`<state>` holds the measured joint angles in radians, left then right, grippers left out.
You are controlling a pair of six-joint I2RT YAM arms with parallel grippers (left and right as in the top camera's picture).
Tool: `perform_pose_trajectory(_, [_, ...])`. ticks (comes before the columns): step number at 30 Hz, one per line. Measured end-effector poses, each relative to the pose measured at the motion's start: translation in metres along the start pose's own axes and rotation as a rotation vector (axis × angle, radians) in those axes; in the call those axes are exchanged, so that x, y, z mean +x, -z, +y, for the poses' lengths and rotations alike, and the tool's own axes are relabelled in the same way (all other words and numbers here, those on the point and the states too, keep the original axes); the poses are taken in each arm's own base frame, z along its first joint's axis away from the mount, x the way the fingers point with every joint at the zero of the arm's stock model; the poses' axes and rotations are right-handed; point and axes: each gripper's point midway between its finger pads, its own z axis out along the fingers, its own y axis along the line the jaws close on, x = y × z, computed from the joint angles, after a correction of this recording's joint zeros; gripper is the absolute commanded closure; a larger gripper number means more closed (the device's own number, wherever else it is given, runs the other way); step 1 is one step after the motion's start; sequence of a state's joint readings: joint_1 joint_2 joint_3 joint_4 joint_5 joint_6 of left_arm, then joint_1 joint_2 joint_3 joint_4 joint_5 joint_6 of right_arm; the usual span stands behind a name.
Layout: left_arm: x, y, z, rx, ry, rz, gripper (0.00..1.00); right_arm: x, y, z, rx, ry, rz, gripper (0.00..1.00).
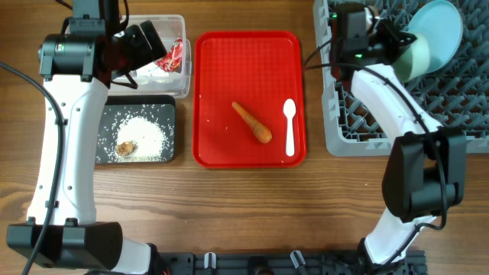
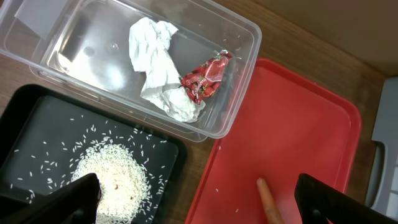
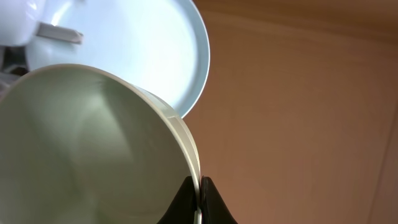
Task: Sort waste into correct bins and load items into the dishwasher rack
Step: 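Lift the green bowl and carry it over the dish rack, then lower the green bowl into the rack and open the right gripper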
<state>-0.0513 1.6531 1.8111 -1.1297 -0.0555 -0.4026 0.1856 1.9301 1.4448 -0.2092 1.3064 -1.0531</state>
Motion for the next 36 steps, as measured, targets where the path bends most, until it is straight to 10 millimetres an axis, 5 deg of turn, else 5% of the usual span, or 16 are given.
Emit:
perform_pose_trajectory(19, [0.000, 0.000, 0.000, 0.000, 0.000, 0.000, 0.00, 0.025, -0.020, 0.013, -0.009, 0.071, 0.091, 0.96])
perform_pose_trajectory(36, [0.000, 0.000, 0.000, 0.000, 0.000, 0.000, 0.00, 0.026, -0.020, 0.028, -0.058, 0.124, 0.067, 0.96])
